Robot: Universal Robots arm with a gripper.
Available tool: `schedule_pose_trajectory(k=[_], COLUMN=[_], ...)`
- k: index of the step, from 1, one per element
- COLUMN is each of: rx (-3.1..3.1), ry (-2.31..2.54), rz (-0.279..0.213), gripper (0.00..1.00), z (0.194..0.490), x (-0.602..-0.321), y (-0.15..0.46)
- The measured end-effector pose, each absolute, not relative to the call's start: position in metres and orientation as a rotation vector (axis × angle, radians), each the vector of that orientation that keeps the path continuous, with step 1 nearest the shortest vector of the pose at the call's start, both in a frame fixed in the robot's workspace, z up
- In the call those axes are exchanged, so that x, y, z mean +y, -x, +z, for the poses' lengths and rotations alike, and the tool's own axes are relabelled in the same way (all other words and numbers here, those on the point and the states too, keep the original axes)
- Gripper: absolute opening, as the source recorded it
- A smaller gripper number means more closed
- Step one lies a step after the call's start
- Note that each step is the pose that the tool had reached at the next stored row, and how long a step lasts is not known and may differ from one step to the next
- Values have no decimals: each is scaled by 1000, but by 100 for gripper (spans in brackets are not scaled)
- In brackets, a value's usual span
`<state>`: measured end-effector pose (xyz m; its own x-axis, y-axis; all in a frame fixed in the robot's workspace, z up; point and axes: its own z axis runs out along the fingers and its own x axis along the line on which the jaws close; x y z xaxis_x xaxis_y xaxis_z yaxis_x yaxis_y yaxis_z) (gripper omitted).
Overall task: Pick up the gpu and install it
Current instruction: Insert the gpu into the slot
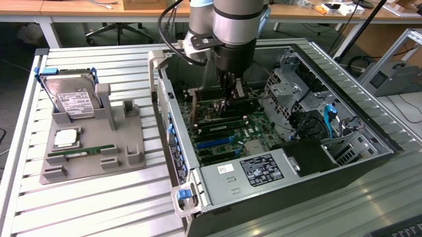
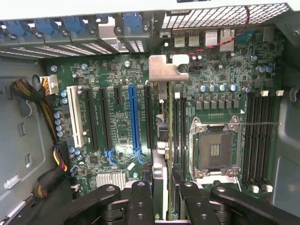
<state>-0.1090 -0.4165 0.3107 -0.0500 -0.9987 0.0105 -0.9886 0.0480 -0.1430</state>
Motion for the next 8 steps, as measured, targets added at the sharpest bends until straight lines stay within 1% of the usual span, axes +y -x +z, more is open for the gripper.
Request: schedule_pose_trajectory(k=[8], rx=[2206], ry=[2100], rz=[-170], gripper=[27], z=[309], x=[-417], y=[112])
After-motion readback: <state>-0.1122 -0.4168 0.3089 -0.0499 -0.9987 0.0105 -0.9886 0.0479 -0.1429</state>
